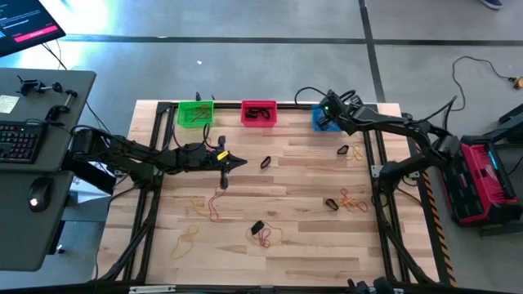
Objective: Sort rubber bands into baskets
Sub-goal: Put the yellow rubber band into the blue bin
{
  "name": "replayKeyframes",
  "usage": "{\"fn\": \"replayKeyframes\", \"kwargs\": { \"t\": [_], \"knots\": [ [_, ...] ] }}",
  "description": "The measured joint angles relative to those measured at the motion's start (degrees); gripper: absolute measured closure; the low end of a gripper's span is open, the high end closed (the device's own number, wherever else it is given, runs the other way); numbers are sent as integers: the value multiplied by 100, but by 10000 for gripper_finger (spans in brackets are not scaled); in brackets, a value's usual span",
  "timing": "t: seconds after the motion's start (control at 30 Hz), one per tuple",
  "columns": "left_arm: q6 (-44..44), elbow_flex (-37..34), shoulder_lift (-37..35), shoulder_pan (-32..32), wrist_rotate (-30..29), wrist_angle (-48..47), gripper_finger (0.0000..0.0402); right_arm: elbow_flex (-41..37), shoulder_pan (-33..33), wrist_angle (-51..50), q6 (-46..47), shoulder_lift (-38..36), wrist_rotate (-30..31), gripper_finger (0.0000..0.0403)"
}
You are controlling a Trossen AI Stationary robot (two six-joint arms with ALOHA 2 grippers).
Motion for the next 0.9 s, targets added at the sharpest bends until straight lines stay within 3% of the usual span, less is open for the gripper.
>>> {"fn": "replayKeyframes", "kwargs": {
  "t": [0.43,0.9],
  "knots": [
    [-2,0,0,0,0,0,401,0,-41,35,97,0,-51,403],
    [-46,0,0,2,2,-4,401,2,-419,227,281,0,-717,403]
  ]
}}
